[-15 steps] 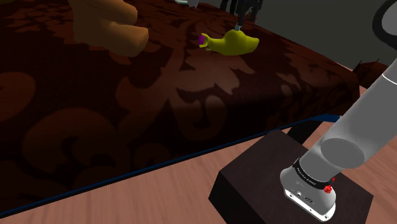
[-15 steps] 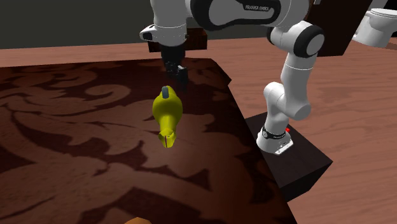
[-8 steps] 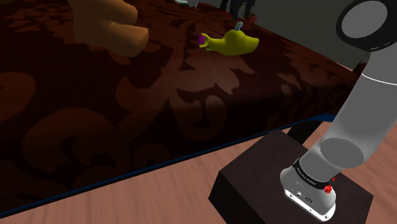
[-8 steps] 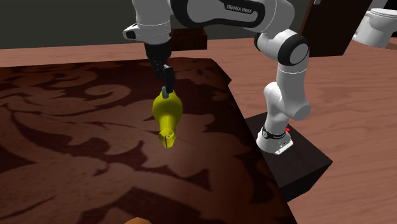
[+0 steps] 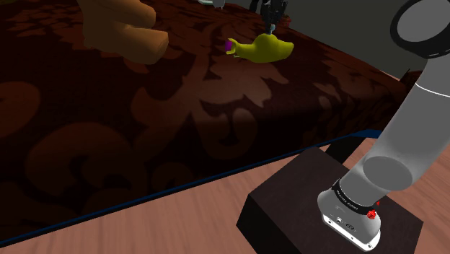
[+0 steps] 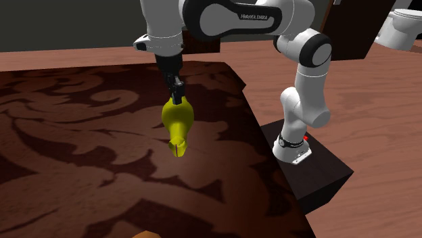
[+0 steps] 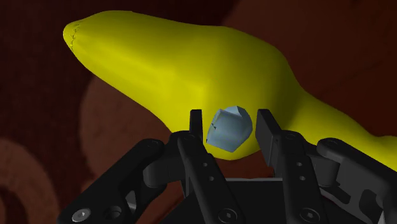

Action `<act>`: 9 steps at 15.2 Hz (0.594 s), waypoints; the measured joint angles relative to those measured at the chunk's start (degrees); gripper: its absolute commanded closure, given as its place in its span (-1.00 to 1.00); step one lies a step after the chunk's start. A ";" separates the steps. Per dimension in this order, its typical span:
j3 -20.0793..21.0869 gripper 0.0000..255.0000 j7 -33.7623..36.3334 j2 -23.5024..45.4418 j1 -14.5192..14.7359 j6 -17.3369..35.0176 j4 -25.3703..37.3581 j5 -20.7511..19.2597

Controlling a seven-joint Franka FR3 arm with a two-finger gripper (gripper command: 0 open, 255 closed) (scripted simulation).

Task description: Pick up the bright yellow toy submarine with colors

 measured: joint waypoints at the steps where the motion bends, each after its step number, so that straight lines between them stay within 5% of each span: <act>1: 0.00 1.00 0.01 -0.01 0.01 0.02 -0.01 0.00; 9: 0.00 1.00 -0.09 0.42 0.00 -1.02 1.30 0.03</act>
